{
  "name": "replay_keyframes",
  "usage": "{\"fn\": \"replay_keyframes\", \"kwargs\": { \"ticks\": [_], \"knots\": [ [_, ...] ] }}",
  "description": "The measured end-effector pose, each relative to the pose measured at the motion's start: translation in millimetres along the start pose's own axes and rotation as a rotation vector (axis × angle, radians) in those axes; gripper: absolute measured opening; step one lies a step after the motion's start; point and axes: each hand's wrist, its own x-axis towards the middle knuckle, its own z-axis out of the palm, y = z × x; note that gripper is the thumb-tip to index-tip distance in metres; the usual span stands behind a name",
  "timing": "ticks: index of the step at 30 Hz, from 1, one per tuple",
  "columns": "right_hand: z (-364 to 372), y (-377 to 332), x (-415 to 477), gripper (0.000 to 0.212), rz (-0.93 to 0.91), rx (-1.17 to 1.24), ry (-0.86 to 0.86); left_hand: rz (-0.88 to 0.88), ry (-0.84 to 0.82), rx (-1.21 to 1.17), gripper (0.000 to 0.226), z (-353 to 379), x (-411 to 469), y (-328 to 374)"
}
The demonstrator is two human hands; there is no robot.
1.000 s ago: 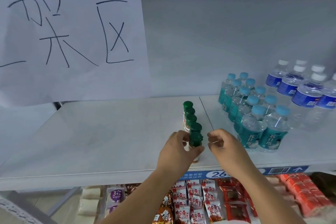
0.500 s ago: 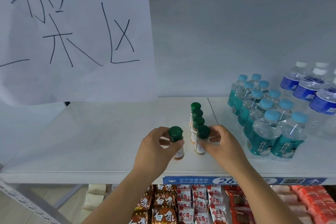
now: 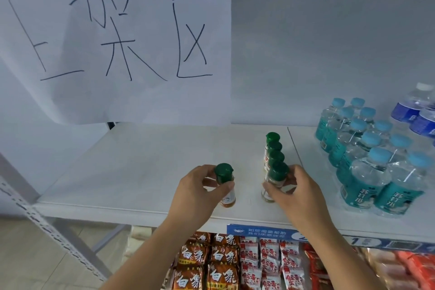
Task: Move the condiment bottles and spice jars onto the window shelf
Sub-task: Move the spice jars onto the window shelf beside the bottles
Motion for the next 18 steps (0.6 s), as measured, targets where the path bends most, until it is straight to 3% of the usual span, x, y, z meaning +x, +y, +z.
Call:
{"fn": "replay_keyframes", "kwargs": {
  "ticks": [8, 18],
  "knots": [
    [27.8, -64.3, -6.5, 0.034, -0.162, 0.061, -0.155, -0.049, 0.139, -0.022, 0.02, -62.4, -19.8, -17.2],
    [146.0, -179.5, -44.9, 0.039, -0.377, 0.141, -0.437, -0.159, 0.388, 0.013, 0.019, -205.3, -92.9, -71.8]
  ]
}}
